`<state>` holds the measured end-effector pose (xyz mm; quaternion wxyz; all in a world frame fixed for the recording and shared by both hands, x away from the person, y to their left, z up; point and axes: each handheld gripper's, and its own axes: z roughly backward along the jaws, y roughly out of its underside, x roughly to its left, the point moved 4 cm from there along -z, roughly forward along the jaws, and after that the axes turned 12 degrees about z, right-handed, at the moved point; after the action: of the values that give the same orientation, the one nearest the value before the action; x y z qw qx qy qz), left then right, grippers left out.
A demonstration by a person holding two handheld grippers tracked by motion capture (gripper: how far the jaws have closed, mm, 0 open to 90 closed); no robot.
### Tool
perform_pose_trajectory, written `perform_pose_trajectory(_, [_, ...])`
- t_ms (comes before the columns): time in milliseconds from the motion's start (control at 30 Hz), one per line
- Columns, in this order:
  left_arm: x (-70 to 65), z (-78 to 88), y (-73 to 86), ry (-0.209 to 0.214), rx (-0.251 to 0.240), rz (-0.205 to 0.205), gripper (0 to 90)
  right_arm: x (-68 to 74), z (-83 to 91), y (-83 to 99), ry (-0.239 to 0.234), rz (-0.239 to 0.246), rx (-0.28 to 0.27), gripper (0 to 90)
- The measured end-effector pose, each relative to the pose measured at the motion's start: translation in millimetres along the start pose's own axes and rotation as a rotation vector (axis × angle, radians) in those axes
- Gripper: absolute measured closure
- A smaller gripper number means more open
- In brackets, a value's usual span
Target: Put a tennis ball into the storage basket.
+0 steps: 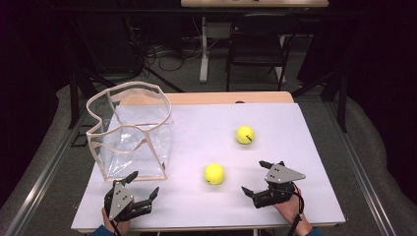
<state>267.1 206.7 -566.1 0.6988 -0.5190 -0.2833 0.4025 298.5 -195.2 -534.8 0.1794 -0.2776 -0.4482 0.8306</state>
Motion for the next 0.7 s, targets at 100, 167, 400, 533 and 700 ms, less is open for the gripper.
perform_pose_trajectory(100, [0.2,0.0,-0.1,0.000,0.001,0.001,15.8,-0.9,-1.4,-1.5,-0.006,0.000,0.003,0.0])
perform_pose_trajectory(167, [0.2,0.0,-0.1,0.000,0.001,0.000,15.9,-2.4,-4.3,-3.4,-0.014,-0.002,0.006,0.0])
perform_pose_trajectory(400, [-0.2,-0.7,0.2,0.000,0.003,0.001,15.9,-3.3,-9.7,-10.9,-0.046,-0.023,-0.007,0.0])
perform_pose_trajectory(533, [0.5,-0.3,0.2,0.002,0.003,0.009,15.9,-3.8,-13.8,-15.3,-0.051,-0.017,-0.004,0.0])
perform_pose_trajectory(700, [1.2,0.1,0.2,0.004,0.001,0.013,15.9,-3.1,-20.9,-21.2,-0.054,-0.009,-0.006,0.0])
